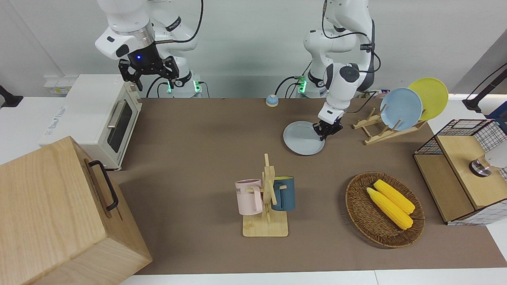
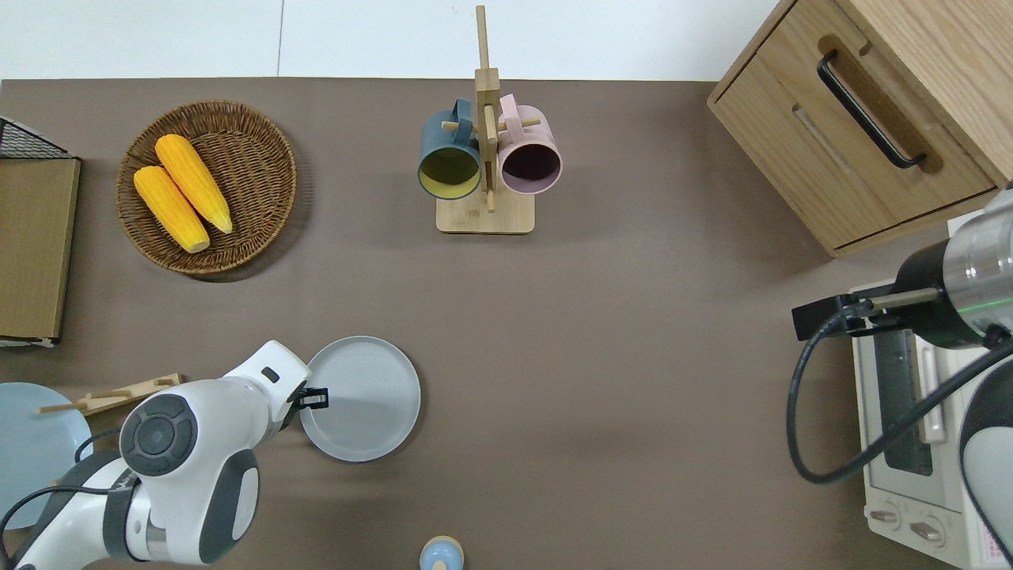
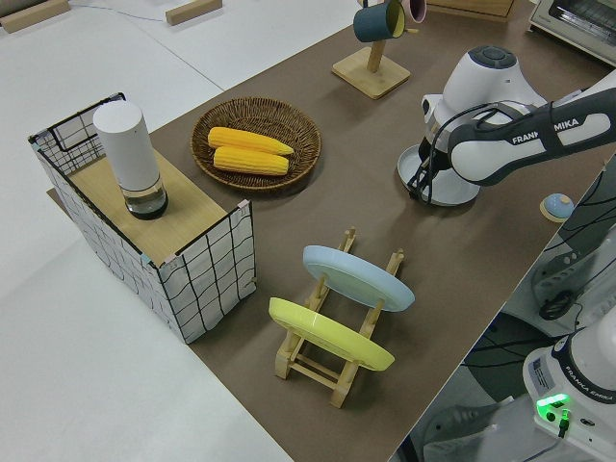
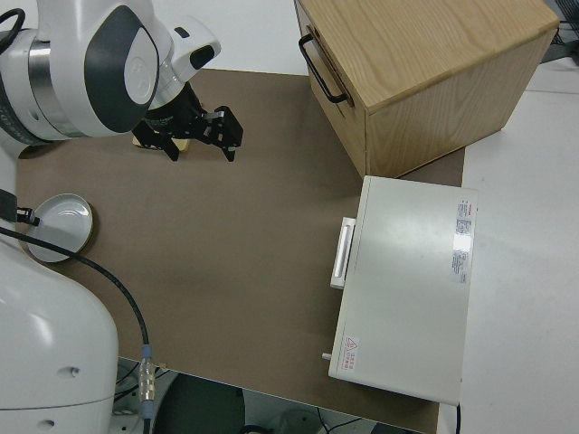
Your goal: Pick gray plate from table and place it on lower plate rack with left arm
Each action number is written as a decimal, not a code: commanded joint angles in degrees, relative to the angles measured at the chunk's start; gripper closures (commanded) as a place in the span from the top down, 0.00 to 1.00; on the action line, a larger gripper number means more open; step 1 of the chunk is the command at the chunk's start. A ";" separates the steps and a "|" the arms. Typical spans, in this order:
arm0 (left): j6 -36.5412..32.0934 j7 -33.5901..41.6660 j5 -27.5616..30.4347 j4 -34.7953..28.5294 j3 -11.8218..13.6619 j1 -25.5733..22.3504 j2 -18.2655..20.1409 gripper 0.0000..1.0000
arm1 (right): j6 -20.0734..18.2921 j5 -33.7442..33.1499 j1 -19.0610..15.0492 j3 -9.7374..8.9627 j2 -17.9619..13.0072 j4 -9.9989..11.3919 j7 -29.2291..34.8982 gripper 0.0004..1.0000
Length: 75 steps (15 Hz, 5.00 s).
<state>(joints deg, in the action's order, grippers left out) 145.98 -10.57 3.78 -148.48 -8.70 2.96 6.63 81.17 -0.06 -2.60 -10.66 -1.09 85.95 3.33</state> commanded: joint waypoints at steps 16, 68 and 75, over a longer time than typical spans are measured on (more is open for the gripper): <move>-24.59 -0.77 -0.26 7.76 1.84 -0.15 10.86 0.00 | -0.75 0.59 -0.56 -0.32 -0.14 -0.35 -0.08 0.99; -47.28 -8.41 -53.08 21.93 5.80 -2.44 11.30 0.00 | -0.75 0.59 -0.56 -0.32 -0.14 -0.35 0.01 0.99; -44.99 -16.32 -56.43 15.16 5.80 -1.91 11.48 0.00 | -0.75 0.59 -0.56 -0.32 -0.14 -0.35 -0.08 0.99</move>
<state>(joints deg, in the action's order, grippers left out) 99.49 -23.21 -50.67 -130.14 -3.06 0.44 17.07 81.17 -0.06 -2.60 -10.66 -1.09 85.95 3.33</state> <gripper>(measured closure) 0.965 0.009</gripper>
